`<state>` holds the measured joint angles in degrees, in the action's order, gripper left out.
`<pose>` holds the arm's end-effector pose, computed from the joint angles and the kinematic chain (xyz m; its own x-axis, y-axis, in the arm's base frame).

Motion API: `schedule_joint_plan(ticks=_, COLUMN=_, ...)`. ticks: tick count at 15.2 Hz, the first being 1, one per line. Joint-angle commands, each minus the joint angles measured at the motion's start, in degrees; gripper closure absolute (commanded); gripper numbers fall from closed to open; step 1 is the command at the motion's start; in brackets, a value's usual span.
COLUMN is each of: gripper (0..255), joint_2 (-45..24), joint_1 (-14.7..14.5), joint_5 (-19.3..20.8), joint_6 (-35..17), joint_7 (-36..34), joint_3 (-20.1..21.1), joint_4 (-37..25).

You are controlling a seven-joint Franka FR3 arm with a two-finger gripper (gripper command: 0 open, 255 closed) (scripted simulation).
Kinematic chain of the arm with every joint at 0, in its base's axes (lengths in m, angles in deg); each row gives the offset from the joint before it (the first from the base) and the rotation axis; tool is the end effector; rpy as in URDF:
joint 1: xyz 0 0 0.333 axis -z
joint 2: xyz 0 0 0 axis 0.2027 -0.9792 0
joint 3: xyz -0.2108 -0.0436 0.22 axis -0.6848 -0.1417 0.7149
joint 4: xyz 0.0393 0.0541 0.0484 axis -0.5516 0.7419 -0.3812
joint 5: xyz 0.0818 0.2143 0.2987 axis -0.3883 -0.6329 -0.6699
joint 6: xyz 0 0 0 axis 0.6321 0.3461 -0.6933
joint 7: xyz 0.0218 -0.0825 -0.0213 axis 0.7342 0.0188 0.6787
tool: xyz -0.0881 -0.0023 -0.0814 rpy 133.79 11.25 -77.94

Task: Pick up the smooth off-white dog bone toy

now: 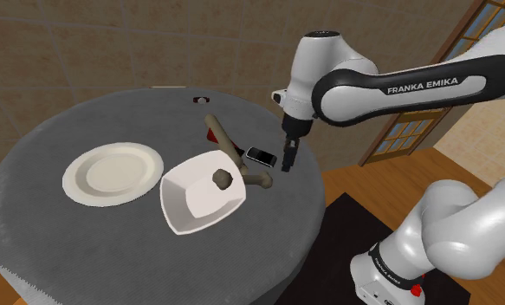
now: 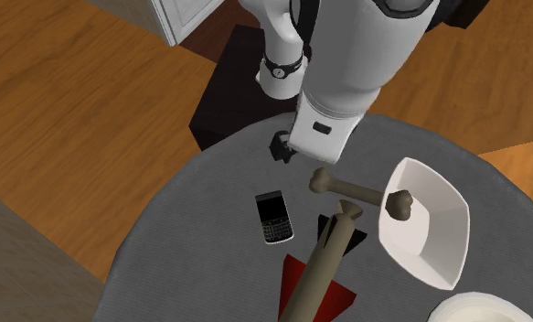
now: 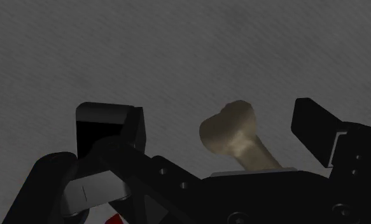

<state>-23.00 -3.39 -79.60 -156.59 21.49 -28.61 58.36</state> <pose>0.3796 0.1340 0.4109 0.7958 0.5992 -0.0880 0.6021 -0.7984 0.0090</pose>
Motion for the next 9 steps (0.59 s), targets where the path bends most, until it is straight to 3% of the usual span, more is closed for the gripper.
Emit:
schedule_joint_plan(ticks=1, gripper=0, joint_2=-3.3, joint_1=-1.3, joint_5=0.7, joint_6=-4.0, joint_7=2.1, joint_3=1.1, joint_4=-0.4)
schedule_joint_plan(ticks=4, gripper=0, joint_2=-7.3, joint_1=-3.0, joint_5=1.9, joint_6=-8.6, joint_7=4.4, joint_3=2.6, joint_4=-1.0)
schedule_joint_plan(ticks=9, gripper=0, joint_2=-9.5, joint_1=-2.8, joint_5=2.3, joint_6=-12.8, joint_7=3.9, joint_3=2.8, joint_4=0.9)
